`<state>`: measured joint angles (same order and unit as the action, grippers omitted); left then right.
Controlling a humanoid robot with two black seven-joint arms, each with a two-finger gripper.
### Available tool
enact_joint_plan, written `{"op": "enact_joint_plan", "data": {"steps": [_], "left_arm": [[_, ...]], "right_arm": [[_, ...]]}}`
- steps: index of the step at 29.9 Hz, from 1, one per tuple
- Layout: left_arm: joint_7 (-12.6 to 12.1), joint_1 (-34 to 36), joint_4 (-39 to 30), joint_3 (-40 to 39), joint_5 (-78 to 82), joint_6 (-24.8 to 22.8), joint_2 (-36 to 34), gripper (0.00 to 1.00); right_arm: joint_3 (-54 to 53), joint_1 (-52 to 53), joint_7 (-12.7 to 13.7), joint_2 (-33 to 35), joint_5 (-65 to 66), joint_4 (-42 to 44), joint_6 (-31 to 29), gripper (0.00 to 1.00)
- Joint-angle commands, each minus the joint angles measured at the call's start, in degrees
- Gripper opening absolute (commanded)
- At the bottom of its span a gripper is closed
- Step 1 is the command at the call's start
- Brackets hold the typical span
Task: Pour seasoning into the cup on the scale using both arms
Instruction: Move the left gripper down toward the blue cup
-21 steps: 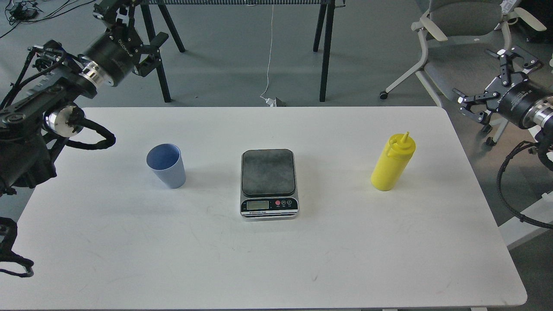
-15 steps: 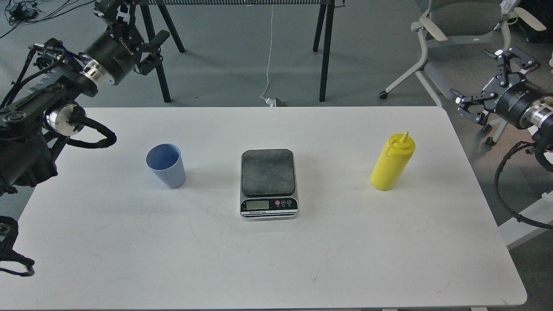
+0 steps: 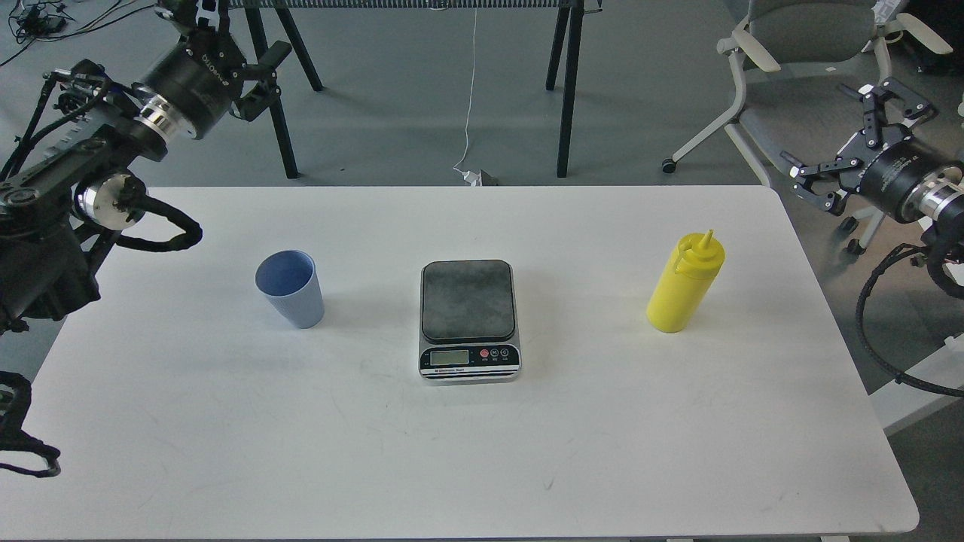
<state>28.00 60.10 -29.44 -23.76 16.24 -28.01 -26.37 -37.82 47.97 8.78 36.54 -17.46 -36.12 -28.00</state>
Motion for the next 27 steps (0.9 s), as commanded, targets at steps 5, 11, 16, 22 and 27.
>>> {"op": "enact_joint_plan", "data": {"steps": [5,11,16,22,27], "left_arm": [[0.0,1.4,1.3,1.1,4.6,0.0,-0.6,0.99],[0.0,3.8,-0.8,1.1,29.5,0.0,-5.3,0.98],[0.0,5.5,-4.1,1.1,53.3,0.0,-7.5,0.98],[0.0,6.9,-11.0,2.0,82.5,0.0,-9.0,1.0],[0.0,8.1,-14.2,7.0,97.3,0.0,-9.1,1.0]], "right_arm": [[-5.6,-0.3,-0.1,-1.4,-0.7,0.7,0.0,0.99],[-6.0,-0.1,0.0,-2.6,-0.7,0.8,0.0,0.99],[-5.7,0.0,0.0,-3.8,-0.6,0.8,0.0,0.99],[-5.1,0.2,0.0,-4.5,-0.6,0.6,0.0,0.99],[-5.1,0.5,0.0,-4.5,-0.6,0.6,0.0,0.99]]}}
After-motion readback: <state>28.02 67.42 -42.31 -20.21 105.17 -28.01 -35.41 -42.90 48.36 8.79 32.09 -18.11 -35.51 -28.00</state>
